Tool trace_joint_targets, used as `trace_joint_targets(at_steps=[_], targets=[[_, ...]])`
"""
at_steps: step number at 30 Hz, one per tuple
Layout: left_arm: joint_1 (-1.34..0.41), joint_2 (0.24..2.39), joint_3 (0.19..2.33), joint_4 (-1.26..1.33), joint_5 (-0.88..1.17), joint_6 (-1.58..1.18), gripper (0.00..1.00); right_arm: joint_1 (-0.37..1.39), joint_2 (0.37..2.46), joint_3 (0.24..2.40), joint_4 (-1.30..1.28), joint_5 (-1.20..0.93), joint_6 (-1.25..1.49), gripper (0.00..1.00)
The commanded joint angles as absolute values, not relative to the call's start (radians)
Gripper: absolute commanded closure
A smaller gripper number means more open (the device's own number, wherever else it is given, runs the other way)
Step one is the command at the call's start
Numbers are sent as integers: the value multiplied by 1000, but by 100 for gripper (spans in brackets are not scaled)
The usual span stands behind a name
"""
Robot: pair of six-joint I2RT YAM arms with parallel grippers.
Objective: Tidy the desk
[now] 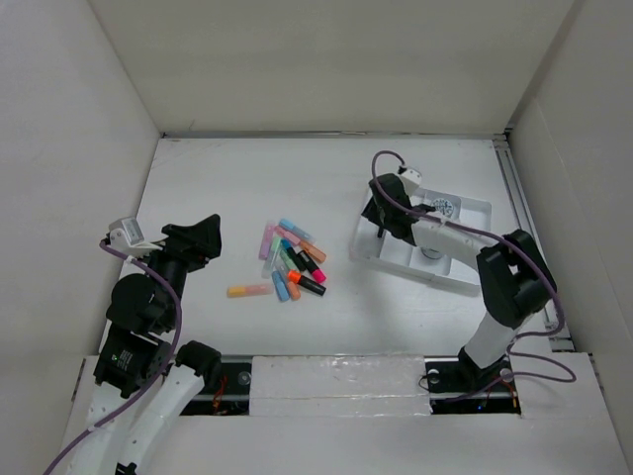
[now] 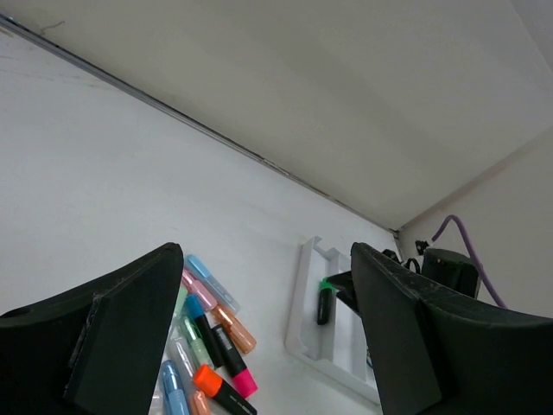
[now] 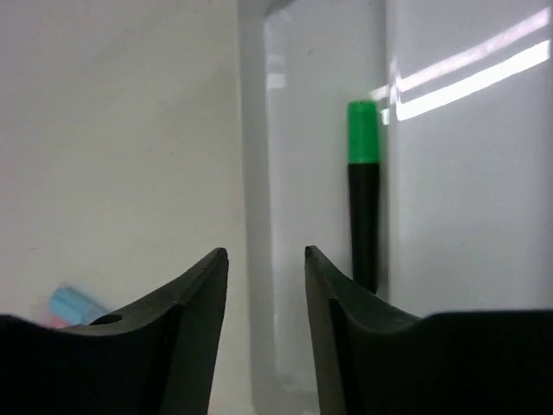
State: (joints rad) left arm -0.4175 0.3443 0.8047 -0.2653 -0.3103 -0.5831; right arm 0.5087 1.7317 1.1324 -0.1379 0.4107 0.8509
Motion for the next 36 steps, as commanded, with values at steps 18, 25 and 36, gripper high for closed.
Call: trace_joint_targets(at_steps=[18, 25, 36], targets=[[-420, 348, 801, -212, -291, -566, 26, 1062, 1649, 959, 25, 307, 605, 36], [-420, 344, 801, -210, -288, -565, 26, 1094, 1781, 1054, 8, 273, 516, 33], [-420, 339, 801, -212, -288, -563, 26, 1094, 1893, 1141, -80, 302, 509, 48]])
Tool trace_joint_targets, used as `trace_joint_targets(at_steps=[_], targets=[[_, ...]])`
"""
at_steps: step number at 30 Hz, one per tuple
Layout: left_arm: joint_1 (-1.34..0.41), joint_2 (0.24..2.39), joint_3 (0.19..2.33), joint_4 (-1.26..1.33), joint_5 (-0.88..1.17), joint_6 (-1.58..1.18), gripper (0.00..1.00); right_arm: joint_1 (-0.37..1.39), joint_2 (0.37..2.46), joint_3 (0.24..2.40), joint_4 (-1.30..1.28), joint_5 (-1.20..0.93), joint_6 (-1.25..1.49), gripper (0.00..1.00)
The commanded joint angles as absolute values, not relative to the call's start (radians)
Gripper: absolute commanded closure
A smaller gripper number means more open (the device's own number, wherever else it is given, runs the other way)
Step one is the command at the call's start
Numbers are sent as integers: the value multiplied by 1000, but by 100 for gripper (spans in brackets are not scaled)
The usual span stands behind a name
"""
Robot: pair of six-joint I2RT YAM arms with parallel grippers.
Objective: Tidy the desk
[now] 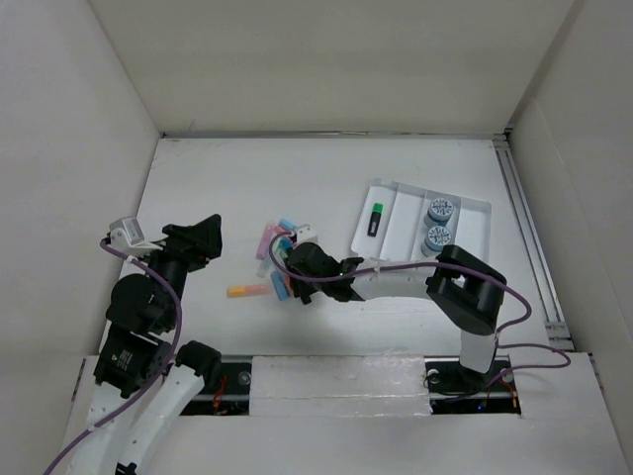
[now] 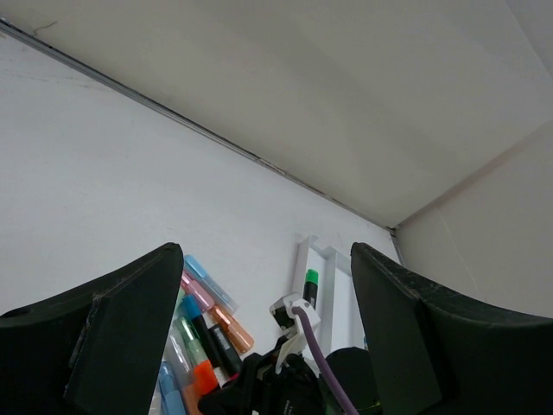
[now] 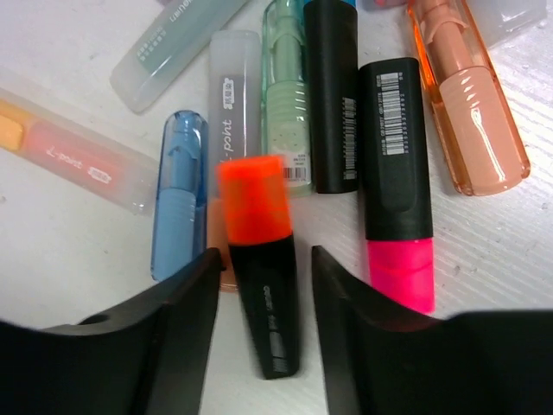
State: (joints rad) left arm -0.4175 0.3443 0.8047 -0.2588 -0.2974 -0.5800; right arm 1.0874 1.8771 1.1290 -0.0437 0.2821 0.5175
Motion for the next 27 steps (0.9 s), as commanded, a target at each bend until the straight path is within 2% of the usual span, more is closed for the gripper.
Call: trace_joint_targets(at_steps=[1, 8, 15, 21, 24, 27], targets=[[-420, 339, 801, -212, -288, -563, 26, 1094, 1891, 1135, -78, 302, 515, 52], [-420, 341, 799, -210, -285, -563, 26, 1094, 1848, 1059, -43, 298, 563, 53], [-420, 339, 799, -210, -287, -561, 26, 1094, 1833, 1051, -11, 281, 578, 77], [-420, 339, 799, -210, -284, -561, 26, 1065, 1703, 1023, 30, 334, 630, 81], [-420, 337, 799, -210, -285, -561, 26, 980, 1625, 983, 49, 330, 685, 81], [-420, 337, 798, -210, -282, -561, 26, 802, 1560, 941, 78, 301, 770, 82]])
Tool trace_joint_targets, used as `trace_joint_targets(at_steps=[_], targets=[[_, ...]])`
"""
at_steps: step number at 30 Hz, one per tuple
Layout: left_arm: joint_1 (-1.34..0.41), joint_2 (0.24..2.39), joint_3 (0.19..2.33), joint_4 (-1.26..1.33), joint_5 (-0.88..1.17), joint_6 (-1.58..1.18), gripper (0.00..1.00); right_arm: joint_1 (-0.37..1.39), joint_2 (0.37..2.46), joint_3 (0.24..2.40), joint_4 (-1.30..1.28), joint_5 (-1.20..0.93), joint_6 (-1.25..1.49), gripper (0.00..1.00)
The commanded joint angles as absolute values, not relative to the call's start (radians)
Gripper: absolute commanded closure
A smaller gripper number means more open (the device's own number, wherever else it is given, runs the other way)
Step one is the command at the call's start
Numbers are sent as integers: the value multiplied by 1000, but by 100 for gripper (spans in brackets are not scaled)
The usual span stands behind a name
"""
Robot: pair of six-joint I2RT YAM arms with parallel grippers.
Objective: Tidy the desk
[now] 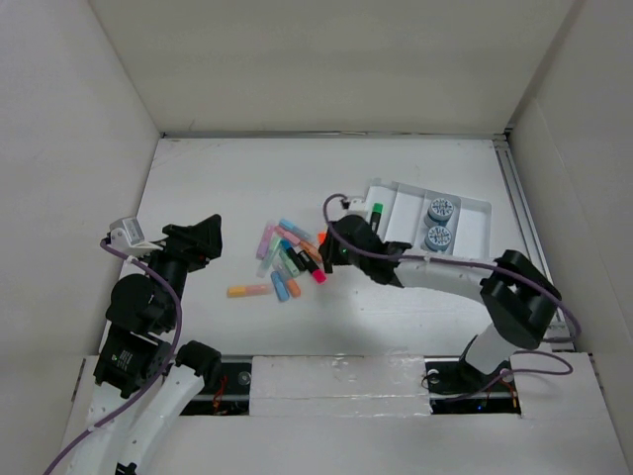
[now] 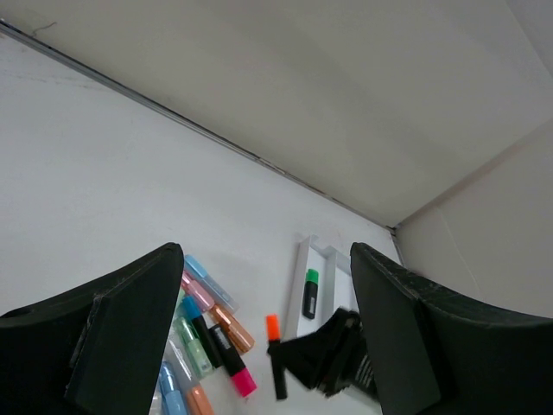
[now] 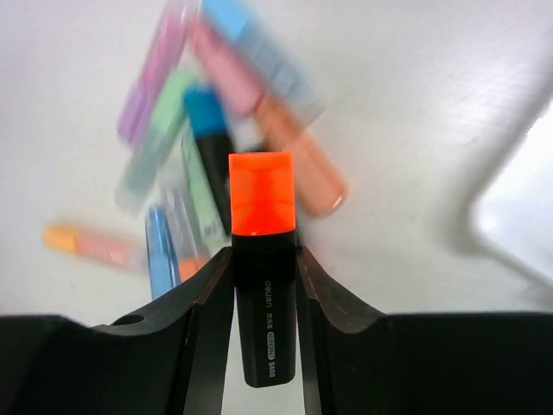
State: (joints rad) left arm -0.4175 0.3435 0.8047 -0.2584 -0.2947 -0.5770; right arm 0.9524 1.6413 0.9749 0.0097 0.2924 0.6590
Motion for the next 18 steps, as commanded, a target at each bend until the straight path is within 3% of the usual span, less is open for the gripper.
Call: trace_joint_targets(at_steps=[1, 8, 11, 12, 15, 18], targets=[[-420, 337, 798, -210, -282, -561, 26, 801, 1560, 927, 78, 301, 770, 82], [-420, 341, 798, -207, -281, -561, 26, 500, 1545, 864, 156, 170, 884, 81], [-420, 342, 798, -206, -278, -561, 26, 428, 1578, 891, 146, 143, 894, 70], [-420, 345, 798, -204, -276, -561, 26, 408, 1583, 899, 144, 131, 894, 57], [-420, 347, 798, -206, -279, -561, 26, 408, 1574, 914, 133, 129, 896, 41], [-420, 348, 798, -204, -278, -561, 26, 443, 1536, 899, 150, 133, 879, 43]])
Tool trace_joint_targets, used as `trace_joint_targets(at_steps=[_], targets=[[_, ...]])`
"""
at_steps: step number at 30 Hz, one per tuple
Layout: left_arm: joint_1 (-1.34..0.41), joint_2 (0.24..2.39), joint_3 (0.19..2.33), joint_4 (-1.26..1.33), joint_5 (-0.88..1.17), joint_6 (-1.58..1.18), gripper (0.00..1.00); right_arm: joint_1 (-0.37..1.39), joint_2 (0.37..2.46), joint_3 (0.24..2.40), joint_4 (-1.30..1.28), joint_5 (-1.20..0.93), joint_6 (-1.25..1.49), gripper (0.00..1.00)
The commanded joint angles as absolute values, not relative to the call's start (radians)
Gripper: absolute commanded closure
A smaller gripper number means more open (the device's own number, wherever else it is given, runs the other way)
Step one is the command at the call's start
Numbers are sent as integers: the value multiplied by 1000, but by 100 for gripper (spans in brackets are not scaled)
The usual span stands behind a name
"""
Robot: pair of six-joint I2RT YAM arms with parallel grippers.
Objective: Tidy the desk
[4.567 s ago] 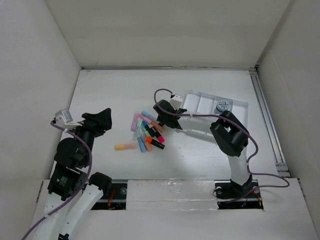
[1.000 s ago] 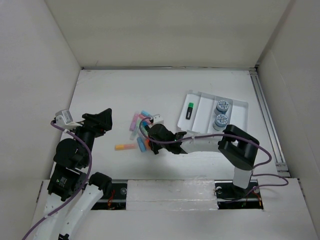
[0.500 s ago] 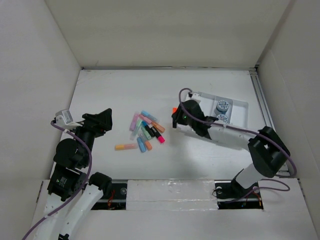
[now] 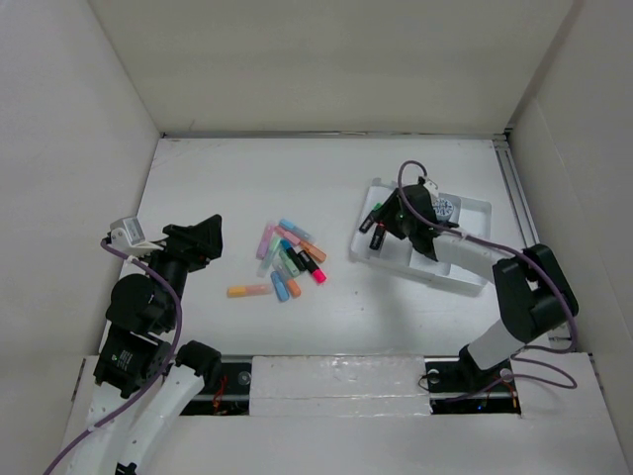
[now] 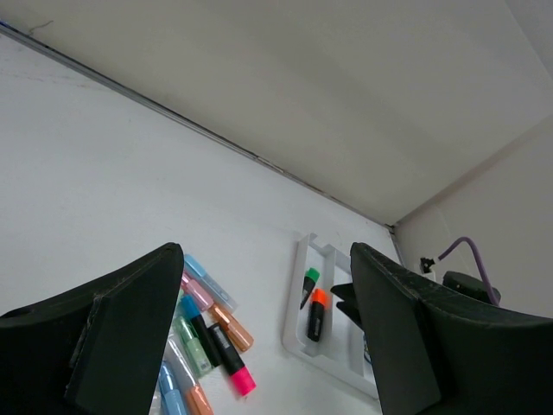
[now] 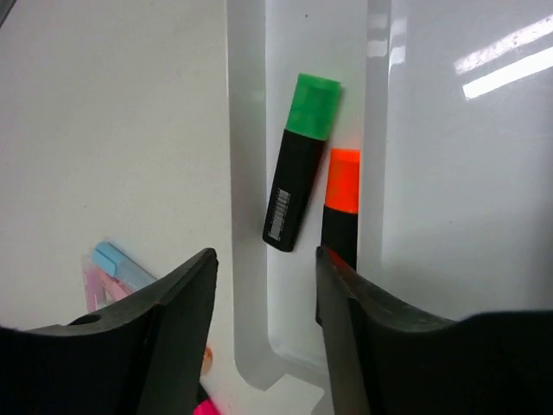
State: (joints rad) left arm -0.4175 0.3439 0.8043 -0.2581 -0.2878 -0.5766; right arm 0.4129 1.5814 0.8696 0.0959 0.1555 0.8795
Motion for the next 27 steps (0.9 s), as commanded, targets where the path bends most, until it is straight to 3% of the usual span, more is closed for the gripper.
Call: trace_joint_targets(at_steps=[1, 2, 3, 4, 5, 7, 8, 9, 10, 11, 14, 17, 27], targets=[[-420, 348, 798, -204, -276, -561, 26, 483, 1534, 900, 152, 135, 870, 47], [-420, 348, 798, -204, -275, -561, 26, 507, 1537, 902, 149, 130, 859, 55], [-420, 347, 798, -204, -276, -561, 26, 537, 1549, 903, 152, 126, 833, 78], [-420, 348, 796, -203, -276, -561, 26, 569, 1560, 911, 153, 126, 821, 89], [-420, 348, 798, -202, -276, -561, 26, 636, 1575, 920, 150, 138, 810, 98], [-420, 348, 796, -204, -278, -561, 26, 699, 1636, 957, 108, 205, 790, 100], [-420, 348, 798, -204, -276, -560, 26, 781, 1681, 981, 66, 254, 769, 88], [-420, 348, 798, -204, -276, -560, 26, 782, 1698, 982, 66, 255, 769, 88], [-420, 351, 798, -203, -276, -560, 26, 810, 1713, 998, 54, 268, 761, 79], [-420, 350, 796, -202, -276, -560, 26, 859, 1727, 1003, 42, 291, 753, 62], [-420, 348, 798, -203, -275, -561, 26, 916, 1762, 1014, 18, 354, 747, 47], [-420, 347, 798, -202, -272, -560, 26, 925, 1782, 1023, 3, 380, 744, 42], [-420, 342, 796, -204, -272, -558, 26, 1017, 1879, 1113, -103, 480, 716, 43]])
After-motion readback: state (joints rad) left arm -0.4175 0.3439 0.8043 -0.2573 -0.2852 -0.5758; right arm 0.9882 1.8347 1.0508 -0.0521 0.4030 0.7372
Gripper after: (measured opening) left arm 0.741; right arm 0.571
